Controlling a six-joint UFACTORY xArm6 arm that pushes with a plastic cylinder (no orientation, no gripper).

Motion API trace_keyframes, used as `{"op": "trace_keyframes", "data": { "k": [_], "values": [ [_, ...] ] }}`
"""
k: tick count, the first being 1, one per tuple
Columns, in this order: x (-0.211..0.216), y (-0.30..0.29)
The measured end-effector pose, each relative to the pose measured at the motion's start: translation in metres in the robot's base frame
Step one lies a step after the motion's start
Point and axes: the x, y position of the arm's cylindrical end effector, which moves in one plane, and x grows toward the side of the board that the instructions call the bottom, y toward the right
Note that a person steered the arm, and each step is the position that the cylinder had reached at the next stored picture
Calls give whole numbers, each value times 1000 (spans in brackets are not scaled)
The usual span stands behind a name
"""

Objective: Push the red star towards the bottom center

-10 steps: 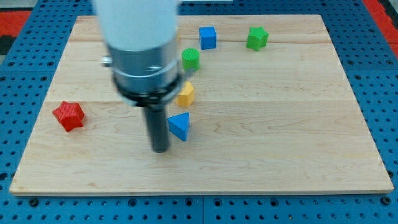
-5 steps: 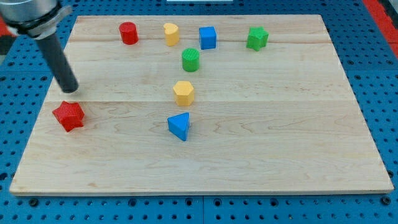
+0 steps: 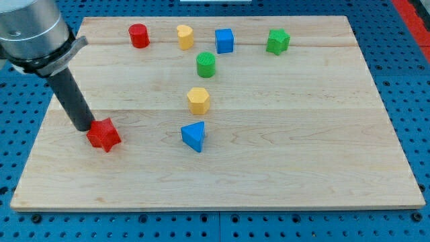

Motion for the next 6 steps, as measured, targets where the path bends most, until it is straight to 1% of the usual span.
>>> {"op": "trace_keyframes", "data": {
  "k": [1,2,3,4,5,6],
  "values": [
    [14,16],
    [46,22],
    [64,38],
    [64,42],
    [56,7],
    [39,27]
  ]
}}
